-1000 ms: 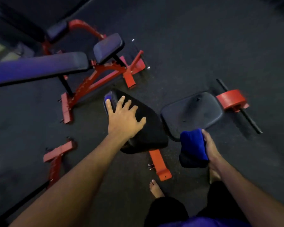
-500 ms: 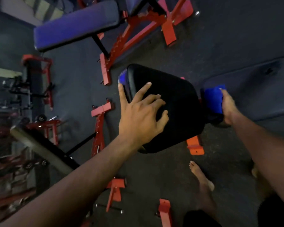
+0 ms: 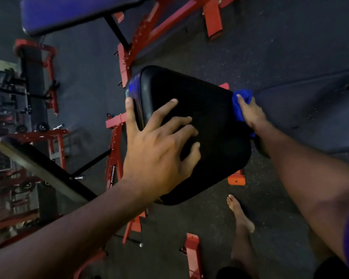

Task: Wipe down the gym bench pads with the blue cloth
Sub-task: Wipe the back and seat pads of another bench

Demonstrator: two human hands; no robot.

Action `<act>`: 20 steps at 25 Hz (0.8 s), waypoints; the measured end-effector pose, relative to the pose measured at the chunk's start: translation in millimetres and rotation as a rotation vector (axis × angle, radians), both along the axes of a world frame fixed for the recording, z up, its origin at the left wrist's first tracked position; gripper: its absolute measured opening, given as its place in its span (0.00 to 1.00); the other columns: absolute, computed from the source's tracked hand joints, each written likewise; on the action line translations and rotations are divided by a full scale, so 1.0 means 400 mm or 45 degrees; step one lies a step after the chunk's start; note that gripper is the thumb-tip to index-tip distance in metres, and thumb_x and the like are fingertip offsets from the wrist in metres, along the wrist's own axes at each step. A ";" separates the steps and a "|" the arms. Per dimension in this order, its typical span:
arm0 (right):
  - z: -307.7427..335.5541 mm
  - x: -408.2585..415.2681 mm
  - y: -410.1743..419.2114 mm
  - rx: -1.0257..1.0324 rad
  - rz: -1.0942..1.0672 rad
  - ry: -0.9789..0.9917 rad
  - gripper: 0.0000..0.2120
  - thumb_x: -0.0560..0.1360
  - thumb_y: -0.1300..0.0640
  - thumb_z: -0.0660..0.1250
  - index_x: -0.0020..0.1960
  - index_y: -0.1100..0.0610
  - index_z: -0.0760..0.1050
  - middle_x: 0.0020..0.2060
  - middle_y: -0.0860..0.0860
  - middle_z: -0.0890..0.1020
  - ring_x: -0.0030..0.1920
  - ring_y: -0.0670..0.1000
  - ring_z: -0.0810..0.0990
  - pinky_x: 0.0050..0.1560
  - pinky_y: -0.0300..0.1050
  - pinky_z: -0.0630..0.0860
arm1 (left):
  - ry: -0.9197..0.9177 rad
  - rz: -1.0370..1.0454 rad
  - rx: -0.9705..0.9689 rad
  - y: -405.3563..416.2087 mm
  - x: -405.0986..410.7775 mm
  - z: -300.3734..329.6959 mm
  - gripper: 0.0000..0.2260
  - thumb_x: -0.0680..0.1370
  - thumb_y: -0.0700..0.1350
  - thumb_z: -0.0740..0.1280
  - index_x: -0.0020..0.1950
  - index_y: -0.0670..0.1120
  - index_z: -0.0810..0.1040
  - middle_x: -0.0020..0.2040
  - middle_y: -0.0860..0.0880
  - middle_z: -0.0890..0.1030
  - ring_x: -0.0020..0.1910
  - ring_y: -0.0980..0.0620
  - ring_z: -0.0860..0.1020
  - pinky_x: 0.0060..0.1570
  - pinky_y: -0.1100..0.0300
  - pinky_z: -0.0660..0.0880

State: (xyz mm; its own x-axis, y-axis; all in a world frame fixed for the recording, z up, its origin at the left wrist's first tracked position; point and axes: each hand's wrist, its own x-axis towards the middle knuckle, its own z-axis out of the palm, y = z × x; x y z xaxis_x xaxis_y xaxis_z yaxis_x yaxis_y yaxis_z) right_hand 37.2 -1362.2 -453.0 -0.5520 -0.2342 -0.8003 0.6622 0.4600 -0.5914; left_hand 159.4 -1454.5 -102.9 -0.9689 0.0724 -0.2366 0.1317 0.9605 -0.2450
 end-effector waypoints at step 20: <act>-0.024 -0.080 -0.049 0.143 -0.217 0.166 0.24 0.82 0.50 0.51 0.73 0.62 0.65 0.68 0.67 0.72 0.67 0.66 0.72 0.63 0.53 0.68 | -0.039 0.037 0.077 -0.001 -0.002 0.008 0.14 0.81 0.59 0.62 0.55 0.56 0.85 0.59 0.59 0.83 0.78 0.49 0.66 0.72 0.23 0.44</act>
